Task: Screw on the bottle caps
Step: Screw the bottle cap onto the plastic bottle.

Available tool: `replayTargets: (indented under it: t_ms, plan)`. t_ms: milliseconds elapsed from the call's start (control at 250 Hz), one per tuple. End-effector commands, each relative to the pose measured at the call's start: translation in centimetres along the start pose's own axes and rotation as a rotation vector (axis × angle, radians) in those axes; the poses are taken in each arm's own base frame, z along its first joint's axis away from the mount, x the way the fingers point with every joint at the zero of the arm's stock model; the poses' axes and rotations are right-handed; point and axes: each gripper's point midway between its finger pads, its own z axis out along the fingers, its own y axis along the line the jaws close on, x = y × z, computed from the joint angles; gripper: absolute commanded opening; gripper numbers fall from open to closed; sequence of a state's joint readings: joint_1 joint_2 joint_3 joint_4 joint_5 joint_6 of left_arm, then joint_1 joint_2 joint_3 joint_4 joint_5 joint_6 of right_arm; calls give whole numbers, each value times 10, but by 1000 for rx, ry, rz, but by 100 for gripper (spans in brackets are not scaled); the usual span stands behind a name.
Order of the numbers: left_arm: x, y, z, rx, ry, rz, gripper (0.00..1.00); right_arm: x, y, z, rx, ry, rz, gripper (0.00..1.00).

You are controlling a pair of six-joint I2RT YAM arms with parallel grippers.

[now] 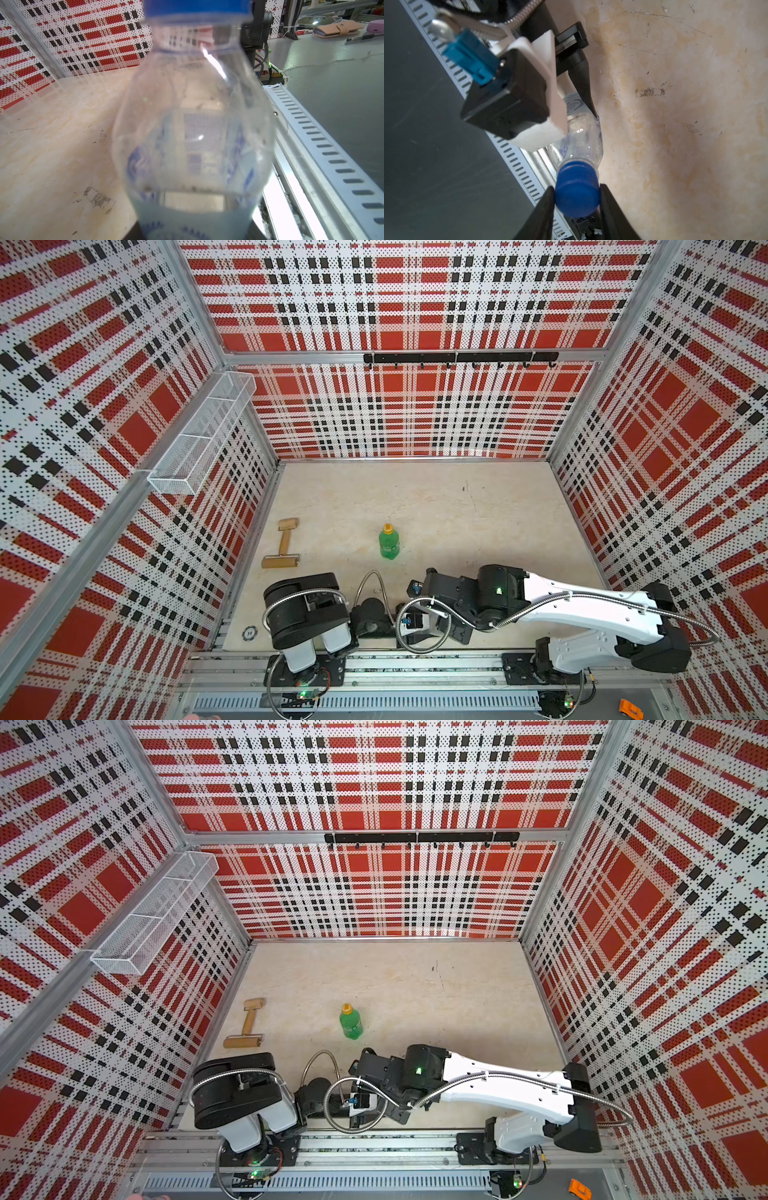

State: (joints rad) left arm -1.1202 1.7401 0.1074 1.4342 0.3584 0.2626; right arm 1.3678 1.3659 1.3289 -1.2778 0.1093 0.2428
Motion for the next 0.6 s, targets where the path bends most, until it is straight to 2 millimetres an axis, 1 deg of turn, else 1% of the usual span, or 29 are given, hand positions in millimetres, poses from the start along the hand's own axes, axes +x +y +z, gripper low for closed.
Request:
replayTargets:
  t_ms: [0,68,172,260,344,396,444,500,524,556,596]
  plan:
    - [-48,20,-1,-78,-169,56,43,-36,11,-17,-71,-163,139,47]
    - [-47,18,0,-68,-167,52,43,-37,8,-30,-71,-218,124,53]
    - [-45,16,2,-54,-163,51,43,-35,4,-55,-74,-279,44,62]
    - [-42,13,2,-36,-158,50,43,-30,-1,-76,-70,-298,-38,63]
    - [-42,11,2,-22,-158,48,44,-21,6,-85,-106,-270,-152,63]
    - [-40,8,2,-8,-156,45,44,-21,10,-92,-126,-288,-210,63]
    - [-39,5,2,15,-155,42,44,-22,14,-97,-144,-295,-263,64]
    - [-36,1,2,36,-148,39,44,-30,13,-99,-138,-294,-285,64]
    - [-35,1,2,40,-147,38,44,-31,11,-97,-134,-281,-298,63]
    - [-35,-1,1,50,-145,33,44,-29,9,-88,-120,-244,-331,63]
    - [-35,-3,1,66,-148,26,45,-27,8,-82,-105,-222,-383,62]
